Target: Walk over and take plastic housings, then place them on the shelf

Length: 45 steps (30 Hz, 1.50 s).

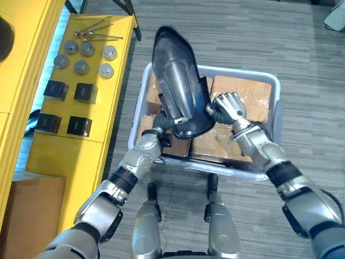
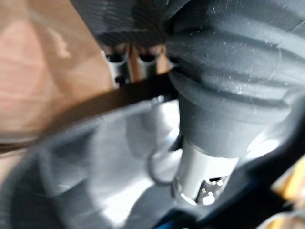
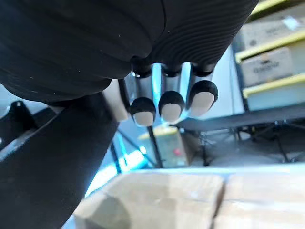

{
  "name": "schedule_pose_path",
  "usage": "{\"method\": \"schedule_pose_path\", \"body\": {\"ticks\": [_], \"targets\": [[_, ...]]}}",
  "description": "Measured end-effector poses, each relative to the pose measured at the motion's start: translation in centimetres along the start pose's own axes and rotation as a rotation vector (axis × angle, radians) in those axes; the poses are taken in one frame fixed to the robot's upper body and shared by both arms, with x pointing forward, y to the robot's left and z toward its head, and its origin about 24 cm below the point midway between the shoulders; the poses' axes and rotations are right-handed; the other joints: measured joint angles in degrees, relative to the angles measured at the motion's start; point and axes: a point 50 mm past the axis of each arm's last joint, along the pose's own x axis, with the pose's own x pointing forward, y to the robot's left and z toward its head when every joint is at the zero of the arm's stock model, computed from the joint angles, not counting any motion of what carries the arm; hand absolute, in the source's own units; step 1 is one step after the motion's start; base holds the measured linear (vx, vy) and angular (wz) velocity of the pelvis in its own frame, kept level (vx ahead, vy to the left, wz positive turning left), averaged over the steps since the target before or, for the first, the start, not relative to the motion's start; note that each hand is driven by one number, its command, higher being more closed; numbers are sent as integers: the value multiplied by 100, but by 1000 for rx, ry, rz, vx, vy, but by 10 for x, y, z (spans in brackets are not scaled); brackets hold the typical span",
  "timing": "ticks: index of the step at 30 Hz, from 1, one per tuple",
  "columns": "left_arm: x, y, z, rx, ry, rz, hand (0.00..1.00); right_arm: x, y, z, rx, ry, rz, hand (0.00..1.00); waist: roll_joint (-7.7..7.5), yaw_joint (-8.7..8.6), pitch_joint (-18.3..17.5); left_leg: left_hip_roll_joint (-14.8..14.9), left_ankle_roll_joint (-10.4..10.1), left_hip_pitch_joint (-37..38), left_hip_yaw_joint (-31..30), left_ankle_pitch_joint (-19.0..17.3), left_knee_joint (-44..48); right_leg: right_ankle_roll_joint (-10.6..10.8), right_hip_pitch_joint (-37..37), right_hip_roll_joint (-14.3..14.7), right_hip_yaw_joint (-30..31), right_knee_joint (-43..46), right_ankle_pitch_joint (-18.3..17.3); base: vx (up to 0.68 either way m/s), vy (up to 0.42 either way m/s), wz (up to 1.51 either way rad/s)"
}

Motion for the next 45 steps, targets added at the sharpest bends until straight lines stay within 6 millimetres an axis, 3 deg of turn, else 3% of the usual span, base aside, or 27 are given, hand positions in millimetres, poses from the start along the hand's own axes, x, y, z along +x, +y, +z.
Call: {"method": "schedule_pose_path", "body": {"ticks": [4,7,12,26,27,32,42,45], "targets": [[-6,14,4,-99,-118,73,100,-17,26,25,156,14,20,100,-78,24,-42,16,-4,7,-46,0,0,-15,46,22,-19,-13,-13,3,9,4],[-16,23,-4,-139,-161,106,100,-31,41,38,279,63,27,100,-159,25,-78,18,-7,14,-44,0,-1,-22,51,23,-16,-17,-20,0,0,0],[-30,24,-12,-188,-197,124,100,-48,46,45,339,87,20,100,-289,11,-105,38,-15,47,-26,3,-16,-24,67,46,-7,-38,-19,1,4,-2],[-33,11,-7,-225,-245,124,100,-55,45,45,365,130,-30,100,-440,-28,-59,71,-43,232,115,14,-148,-28,119,74,61,-85,-19,7,7,-4],[-34,11,-6,-226,-248,127,100,-55,45,45,367,131,-33,0,-466,-28,-45,70,-44,264,124,10,-150,-28,144,74,70,-90,-19,12,25,-6],[-36,5,9,-284,-328,166,100,-59,47,57,395,99,-34,0,-613,-23,25,77,-45,371,222,-41,-117,-28,191,77,167,-99,-20,-10,21,-10],[-33,-22,45,-128,-537,220,100,-64,49,76,528,124,-126,0,-639,-154,39,85,-26,514,446,-142,-76,-22,190,83,374,-97,-16,2,23,-10],[-34,-33,57,-104,-613,265,100,-62,42,84,590,118,-190,0,-651,-189,45,121,-19,507,520,-265,81,-19,187,106,468,-94,-15,8,38,-17]]}}
